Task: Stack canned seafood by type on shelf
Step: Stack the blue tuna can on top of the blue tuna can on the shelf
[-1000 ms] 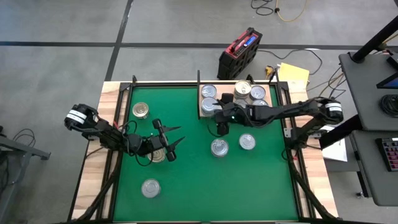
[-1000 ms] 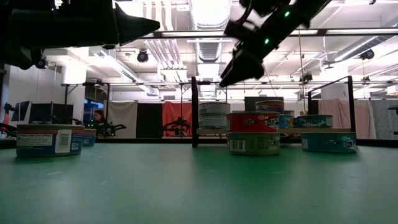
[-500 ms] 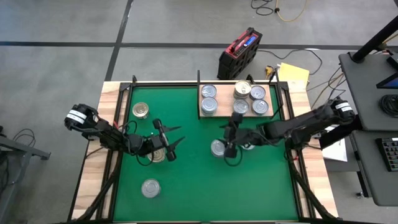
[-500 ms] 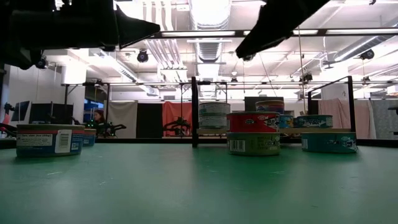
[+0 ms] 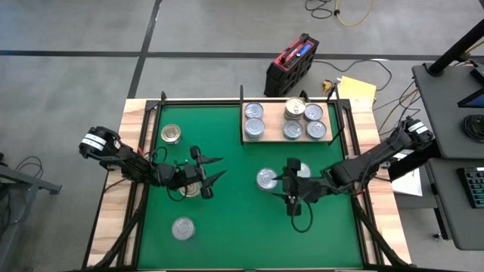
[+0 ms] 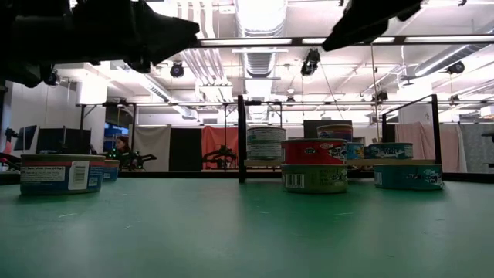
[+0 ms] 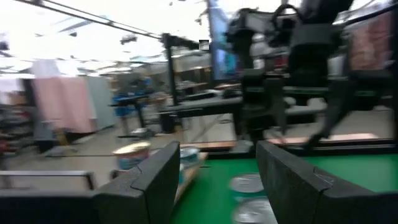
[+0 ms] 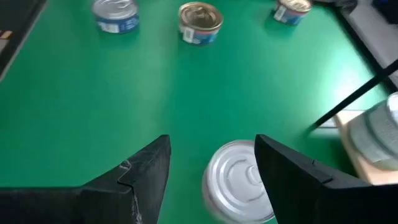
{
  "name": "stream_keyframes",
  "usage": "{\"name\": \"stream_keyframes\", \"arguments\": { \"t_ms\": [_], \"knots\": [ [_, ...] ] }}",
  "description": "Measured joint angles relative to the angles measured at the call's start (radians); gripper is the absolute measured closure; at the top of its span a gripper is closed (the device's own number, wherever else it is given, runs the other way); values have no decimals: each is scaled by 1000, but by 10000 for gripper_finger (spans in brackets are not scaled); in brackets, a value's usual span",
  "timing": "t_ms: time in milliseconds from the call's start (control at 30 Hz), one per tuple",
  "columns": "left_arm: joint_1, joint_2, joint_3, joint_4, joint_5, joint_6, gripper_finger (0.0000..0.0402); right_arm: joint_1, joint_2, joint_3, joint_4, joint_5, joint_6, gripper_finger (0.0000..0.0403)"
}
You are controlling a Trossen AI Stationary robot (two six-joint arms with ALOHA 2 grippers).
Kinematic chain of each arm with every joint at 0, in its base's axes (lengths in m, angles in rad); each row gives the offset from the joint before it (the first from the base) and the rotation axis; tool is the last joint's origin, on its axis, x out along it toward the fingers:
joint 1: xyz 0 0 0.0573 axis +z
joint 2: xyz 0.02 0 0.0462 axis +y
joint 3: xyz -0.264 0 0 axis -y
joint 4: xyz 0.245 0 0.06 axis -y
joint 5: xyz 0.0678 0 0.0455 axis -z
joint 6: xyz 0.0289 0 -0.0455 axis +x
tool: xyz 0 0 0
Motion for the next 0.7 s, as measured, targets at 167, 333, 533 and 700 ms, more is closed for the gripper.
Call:
{"name": "stream_keyframes", "arguments": {
  "t_ms": [167, 333, 533, 700],
  "knots": [
    [0, 0, 31, -76, 40, -85, 206, 51, 0, 0, -30, 0, 57, 179],
    [-5, 0, 140, -312, 54, -138, 206, 97, 1, 0, -94, 1, 145, 185],
    [-6, 0, 272, -646, -22, -238, 206, 163, 1, 0, -220, 1, 318, 202],
    [-12, 0, 294, -706, -54, -301, 206, 219, 1, 0, -305, 1, 443, 223]
  ]
}}
